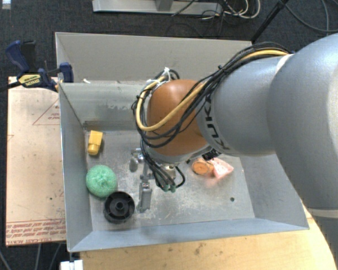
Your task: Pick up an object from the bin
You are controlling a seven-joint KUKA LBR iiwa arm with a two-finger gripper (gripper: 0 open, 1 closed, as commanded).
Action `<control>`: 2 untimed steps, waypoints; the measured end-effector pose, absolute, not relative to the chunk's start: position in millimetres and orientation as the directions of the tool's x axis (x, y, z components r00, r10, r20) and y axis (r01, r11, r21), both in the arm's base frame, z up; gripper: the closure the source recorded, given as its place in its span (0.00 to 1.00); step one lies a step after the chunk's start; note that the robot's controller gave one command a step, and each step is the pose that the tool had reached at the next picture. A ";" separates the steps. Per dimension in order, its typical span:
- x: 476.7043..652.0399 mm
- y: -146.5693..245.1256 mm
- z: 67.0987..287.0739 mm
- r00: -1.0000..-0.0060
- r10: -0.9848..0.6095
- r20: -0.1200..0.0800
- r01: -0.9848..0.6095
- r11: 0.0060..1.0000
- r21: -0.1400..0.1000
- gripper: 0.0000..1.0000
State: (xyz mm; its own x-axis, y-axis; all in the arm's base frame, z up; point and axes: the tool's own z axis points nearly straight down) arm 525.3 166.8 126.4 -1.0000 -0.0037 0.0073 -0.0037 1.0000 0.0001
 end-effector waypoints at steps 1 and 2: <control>527.1 166.1 131.0 -1.000 0.000 0.000 0.000 1.000 0.001 0.00; 528.4 166.7 127.4 -1.000 -0.016 -0.003 -0.016 1.000 0.002 0.00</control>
Offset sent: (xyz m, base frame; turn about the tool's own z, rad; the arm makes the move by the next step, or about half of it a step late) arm 0.0062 0.0082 -0.0564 -0.1942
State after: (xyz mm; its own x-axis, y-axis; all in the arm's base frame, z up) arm 528.4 166.7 127.4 -0.9999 -0.0165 -0.0025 -0.0165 0.9999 0.0015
